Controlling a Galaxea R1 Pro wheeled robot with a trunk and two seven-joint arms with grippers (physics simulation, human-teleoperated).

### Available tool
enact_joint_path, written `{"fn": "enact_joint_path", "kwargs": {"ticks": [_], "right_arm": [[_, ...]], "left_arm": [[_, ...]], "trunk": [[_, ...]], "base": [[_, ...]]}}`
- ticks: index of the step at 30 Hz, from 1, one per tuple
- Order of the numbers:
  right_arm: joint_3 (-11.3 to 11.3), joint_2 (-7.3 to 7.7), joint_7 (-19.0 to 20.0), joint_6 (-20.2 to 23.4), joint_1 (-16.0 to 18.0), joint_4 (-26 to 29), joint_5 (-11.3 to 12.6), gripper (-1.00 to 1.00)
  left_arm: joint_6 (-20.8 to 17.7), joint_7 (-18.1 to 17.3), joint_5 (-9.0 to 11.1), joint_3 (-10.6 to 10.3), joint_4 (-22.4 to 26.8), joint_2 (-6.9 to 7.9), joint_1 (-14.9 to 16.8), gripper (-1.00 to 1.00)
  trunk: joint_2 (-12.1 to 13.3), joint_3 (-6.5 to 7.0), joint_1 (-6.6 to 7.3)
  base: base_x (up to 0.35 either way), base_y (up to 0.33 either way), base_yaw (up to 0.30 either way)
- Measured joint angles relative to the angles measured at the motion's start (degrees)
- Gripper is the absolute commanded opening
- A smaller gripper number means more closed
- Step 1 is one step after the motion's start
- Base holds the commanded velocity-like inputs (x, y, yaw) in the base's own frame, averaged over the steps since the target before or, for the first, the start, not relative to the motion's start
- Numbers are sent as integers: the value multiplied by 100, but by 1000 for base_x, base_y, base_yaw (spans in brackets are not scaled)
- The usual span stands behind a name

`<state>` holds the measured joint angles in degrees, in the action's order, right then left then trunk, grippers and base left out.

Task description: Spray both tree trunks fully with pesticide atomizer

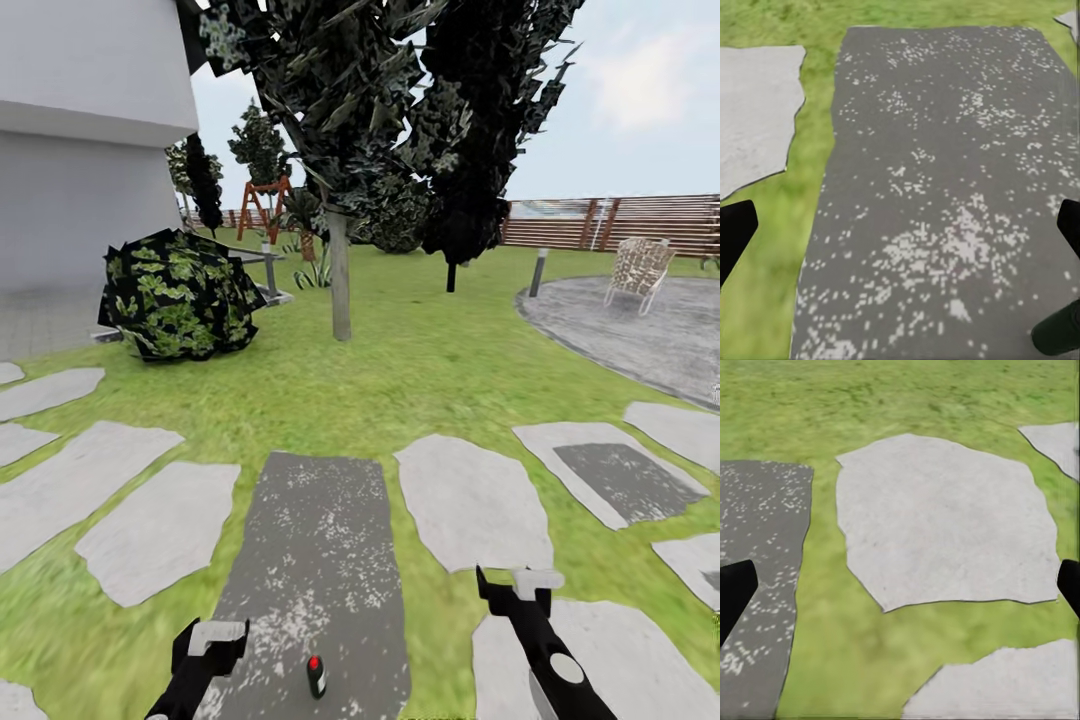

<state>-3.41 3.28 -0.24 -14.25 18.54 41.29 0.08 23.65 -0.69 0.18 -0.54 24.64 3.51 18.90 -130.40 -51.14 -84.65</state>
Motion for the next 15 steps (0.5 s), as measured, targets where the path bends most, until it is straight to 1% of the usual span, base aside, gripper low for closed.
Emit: {"fn": "enact_joint_path", "kwargs": {"ticks": [4, 6, 9, 15], "right_arm": [[-1, -1, -2, 1, 1, -13, 0, 100], [-1, -1, -2, 1, 1, -18, 0, 100], [4, -2, -2, 1, 1, -28, -4, 100], [7, -2, -2, 1, 1, -41, -8, 100]], "left_arm": [[1, -1, 0, 1, 9, 0, 0, 100], [0, 0, 0, 1, 15, 5, 0, 100], [5, 5, 0, 1, 53, 8, -8, 100], [8, 7, -6, -6, 82, -4, -17, 100]], "trunk": [[0, 0, 0], [0, 0, 0], [0, 0, 0], [0, 0, 0]], "base": [[-35, 303, -290], [-77, 211, -298], [-31, 74, -299], [-5, 12, -300]]}}
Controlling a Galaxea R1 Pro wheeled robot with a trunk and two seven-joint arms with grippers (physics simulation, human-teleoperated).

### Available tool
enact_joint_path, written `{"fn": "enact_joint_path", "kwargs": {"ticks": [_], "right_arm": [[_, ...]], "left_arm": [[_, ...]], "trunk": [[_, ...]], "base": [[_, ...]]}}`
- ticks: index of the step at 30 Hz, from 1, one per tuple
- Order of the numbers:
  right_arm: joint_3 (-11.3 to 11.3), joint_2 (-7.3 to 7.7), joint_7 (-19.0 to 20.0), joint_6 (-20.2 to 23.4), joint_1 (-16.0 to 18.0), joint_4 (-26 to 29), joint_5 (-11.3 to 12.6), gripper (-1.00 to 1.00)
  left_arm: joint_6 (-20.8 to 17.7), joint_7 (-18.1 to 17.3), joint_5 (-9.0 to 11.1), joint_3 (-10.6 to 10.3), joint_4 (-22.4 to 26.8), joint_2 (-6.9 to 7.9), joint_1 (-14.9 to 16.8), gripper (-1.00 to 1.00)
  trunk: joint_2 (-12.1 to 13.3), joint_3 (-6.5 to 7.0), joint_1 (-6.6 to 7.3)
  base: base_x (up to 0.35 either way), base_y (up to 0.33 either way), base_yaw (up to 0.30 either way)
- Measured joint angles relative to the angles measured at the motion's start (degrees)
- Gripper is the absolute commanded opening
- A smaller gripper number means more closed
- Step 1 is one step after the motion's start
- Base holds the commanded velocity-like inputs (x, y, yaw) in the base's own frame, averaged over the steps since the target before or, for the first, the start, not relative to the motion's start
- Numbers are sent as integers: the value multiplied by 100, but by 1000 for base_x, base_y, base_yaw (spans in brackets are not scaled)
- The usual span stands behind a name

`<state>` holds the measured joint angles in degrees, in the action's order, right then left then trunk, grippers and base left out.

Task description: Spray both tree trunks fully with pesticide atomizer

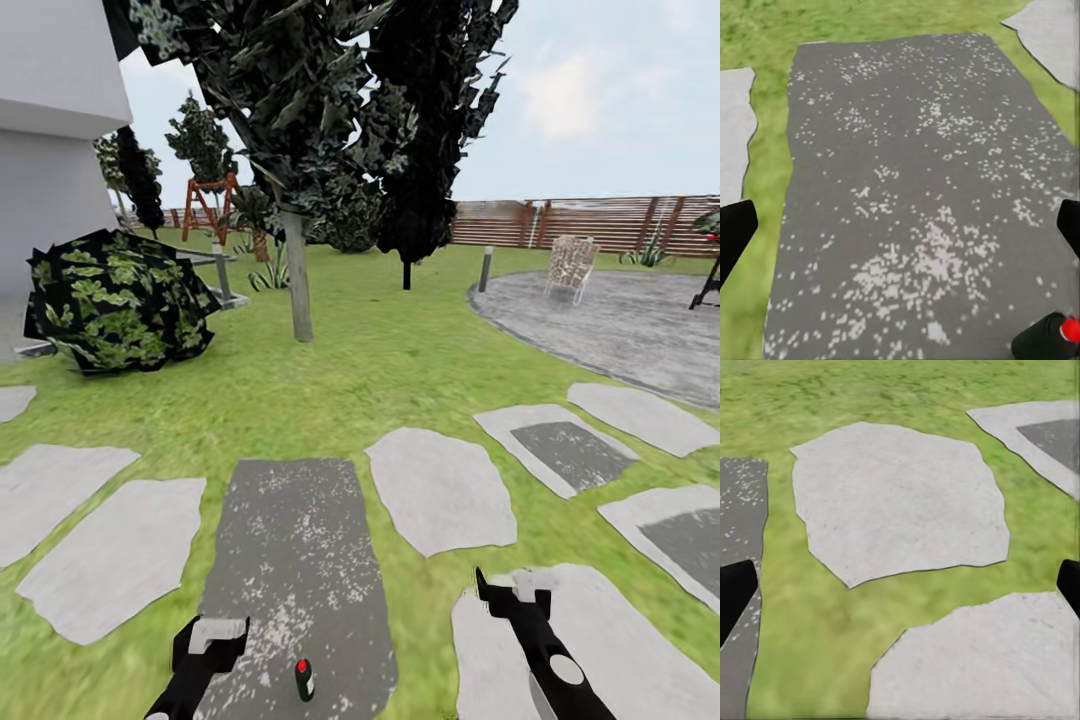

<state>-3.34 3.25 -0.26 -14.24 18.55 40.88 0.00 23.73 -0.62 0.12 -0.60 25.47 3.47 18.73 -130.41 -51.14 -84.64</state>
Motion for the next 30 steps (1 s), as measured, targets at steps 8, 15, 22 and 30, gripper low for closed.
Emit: {"fn": "enact_joint_path", "kwargs": {"ticks": [8, 15, 22, 30], "right_arm": [[0, 0, 0, 0, 0, 7, 1, 100], [3, -7, 0, 0, 0, 8, 2, 100], [4, -9, 3, 0, 0, 8, 9, 100], [0, -9, 0, 0, 0, 8, 9, 100]], "left_arm": [[-9, 0, -3, -1, -6, 13, 7, 100], [-17, -9, -3, -1, -43, 10, 17, 100], [-17, -9, -3, -2, -75, 13, 17, 100], [-9, -9, -3, -2, -80, 18, 17, 100]], "trunk": [[-39, -17, -21], [-319, -143, -175], [-600, -278, -329], [-921, -487, -505]], "base": [[0, 1, -300], [0, 0, -265], [0, 0, -8], [0, 0, 0]]}}
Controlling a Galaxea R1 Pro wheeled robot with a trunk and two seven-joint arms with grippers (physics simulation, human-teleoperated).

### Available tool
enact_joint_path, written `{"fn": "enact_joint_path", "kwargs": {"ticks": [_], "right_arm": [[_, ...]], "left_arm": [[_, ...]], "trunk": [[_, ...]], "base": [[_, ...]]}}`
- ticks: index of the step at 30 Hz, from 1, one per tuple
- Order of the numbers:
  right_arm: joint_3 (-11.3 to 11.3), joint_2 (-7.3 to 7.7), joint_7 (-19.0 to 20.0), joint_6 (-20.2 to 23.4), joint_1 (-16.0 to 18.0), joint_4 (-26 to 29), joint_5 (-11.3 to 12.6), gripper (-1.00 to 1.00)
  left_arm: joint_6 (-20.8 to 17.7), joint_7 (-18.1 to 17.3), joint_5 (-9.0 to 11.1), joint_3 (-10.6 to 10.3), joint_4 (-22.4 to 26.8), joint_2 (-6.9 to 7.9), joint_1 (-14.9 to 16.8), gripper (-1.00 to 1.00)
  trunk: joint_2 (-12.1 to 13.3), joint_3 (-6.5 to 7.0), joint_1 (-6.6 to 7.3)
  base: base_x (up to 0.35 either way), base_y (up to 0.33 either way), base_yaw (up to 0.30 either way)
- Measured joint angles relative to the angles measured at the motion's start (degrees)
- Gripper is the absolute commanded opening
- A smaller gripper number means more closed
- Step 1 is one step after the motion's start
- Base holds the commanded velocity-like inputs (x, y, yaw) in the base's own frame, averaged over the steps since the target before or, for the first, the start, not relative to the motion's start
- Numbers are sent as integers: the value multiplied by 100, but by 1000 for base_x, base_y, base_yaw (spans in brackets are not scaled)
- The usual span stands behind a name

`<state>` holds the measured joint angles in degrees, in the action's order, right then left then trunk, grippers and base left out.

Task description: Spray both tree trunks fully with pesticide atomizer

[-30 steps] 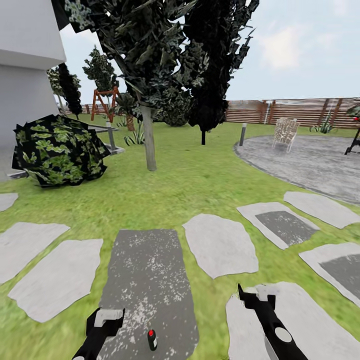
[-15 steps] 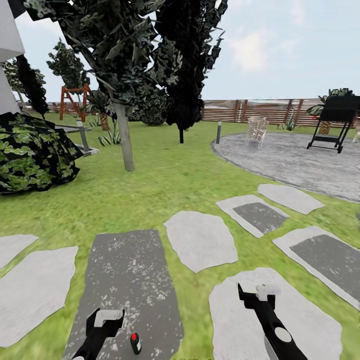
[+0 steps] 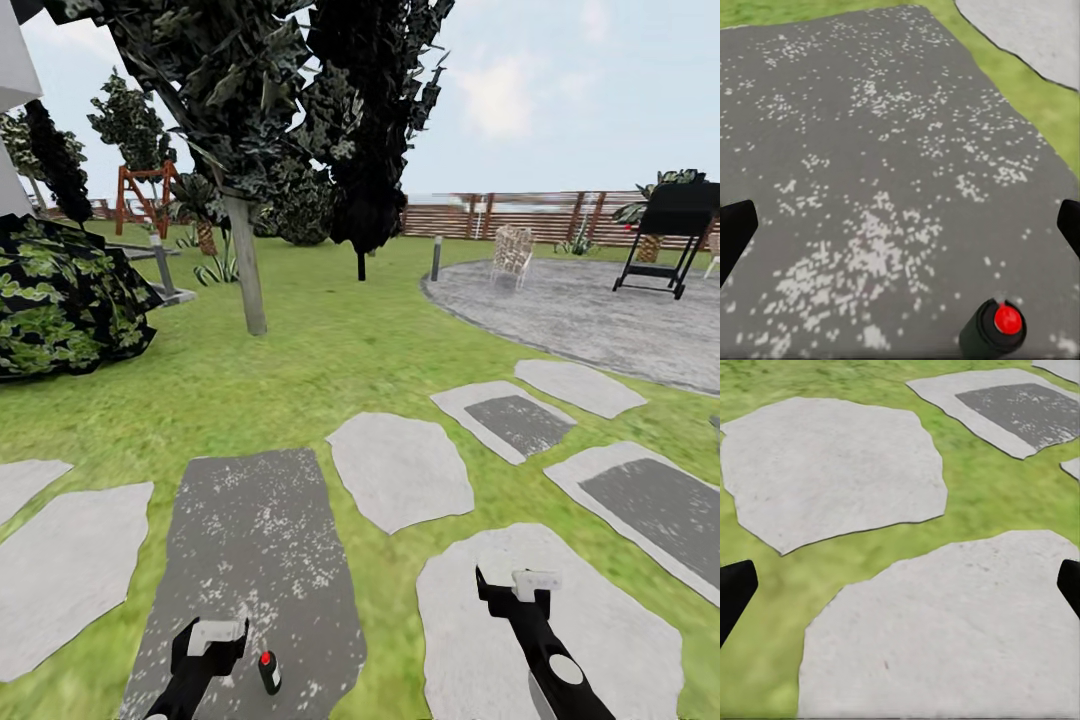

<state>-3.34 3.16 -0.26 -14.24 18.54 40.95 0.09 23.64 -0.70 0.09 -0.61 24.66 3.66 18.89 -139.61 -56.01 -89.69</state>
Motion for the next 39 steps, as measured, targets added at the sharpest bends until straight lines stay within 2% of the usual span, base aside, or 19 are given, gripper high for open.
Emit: {"fn": "enact_joint_path", "kwargs": {"ticks": [9, 29, 34, 39], "right_arm": [[8, 0, 1, 0, 0, -1, -7, 100], [0, 0, 0, -9, 0, -7, -2, 100], [0, 0, 0, -9, 0, -8, 0, 100], [0, 0, 0, -9, 0, -1, 0, 100]], "left_arm": [[1, 0, 0, 0, -3, -5, 0, 100], [1, 4, 0, 0, -6, -7, 0, 100], [1, 5, 0, 0, -6, -13, -1, 100], [7, 6, 0, 0, 1, -21, -18, 100]], "trunk": [[-361, -198, -198], [-389, -641, -250], [-396, -759, -263], [-396, -762, -263]], "base": [[0, 0, 0], [0, 0, -2], [0, 0, -169], [0, 0, -59]]}}
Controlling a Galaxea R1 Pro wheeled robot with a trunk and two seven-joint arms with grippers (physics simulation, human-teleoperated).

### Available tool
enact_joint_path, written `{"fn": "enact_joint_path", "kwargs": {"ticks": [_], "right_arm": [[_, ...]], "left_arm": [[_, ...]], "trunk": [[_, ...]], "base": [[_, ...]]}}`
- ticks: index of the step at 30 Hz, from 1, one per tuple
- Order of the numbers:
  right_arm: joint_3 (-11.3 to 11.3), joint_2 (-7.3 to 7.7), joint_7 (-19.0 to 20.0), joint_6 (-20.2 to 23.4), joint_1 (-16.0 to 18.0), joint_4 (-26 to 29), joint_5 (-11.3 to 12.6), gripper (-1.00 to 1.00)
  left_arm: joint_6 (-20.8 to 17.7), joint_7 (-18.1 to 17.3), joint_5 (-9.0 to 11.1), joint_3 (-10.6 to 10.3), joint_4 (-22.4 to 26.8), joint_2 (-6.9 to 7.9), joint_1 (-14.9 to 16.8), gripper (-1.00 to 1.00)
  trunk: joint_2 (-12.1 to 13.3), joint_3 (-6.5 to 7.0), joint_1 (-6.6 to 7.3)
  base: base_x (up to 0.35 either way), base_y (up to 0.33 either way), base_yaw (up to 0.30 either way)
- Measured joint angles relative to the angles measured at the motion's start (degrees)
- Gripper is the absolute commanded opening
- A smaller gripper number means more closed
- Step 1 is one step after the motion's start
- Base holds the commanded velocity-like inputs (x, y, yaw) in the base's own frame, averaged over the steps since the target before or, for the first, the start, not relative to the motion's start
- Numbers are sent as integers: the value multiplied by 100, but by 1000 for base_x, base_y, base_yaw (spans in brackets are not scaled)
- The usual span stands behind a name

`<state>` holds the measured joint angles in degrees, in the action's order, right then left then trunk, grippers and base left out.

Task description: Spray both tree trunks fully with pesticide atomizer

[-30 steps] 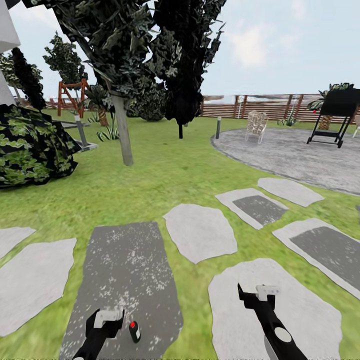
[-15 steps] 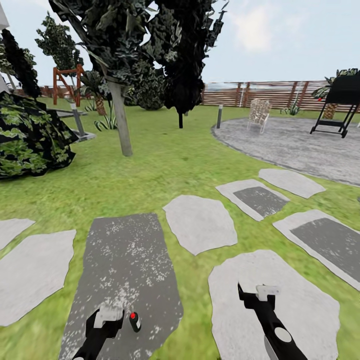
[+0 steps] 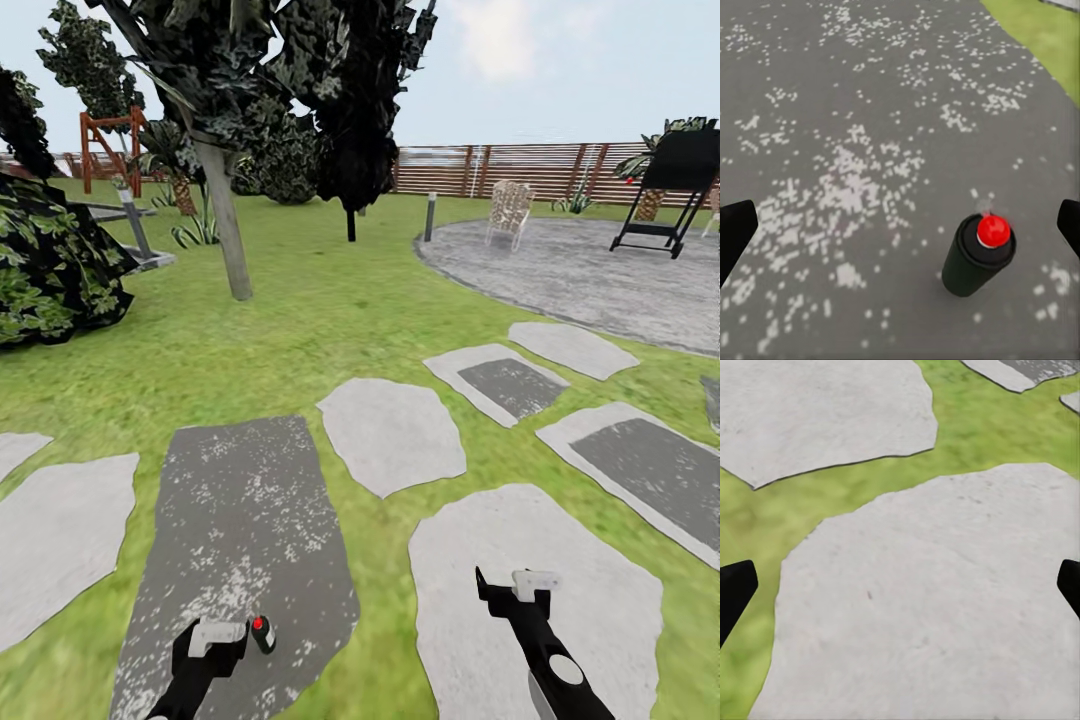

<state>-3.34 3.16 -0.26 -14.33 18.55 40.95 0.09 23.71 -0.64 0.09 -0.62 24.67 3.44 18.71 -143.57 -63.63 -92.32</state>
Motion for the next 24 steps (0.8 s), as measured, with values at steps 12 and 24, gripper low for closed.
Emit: {"fn": "enact_joint_path", "kwargs": {"ticks": [12, 24], "right_arm": [[0, 0, -4, 0, 0, -6, 0, 100], [0, 0, -3, 0, 0, 1, 0, 100]], "left_arm": [[-2, 45, 0, 0, 2, -11, -2, 100], [-5, 53, 0, 22, 2, 7, 1, 100]], "trunk": [[0, 0, 0], [0, 0, 0]], "base": [[0, -165, 30], [33, -188, 100]]}}
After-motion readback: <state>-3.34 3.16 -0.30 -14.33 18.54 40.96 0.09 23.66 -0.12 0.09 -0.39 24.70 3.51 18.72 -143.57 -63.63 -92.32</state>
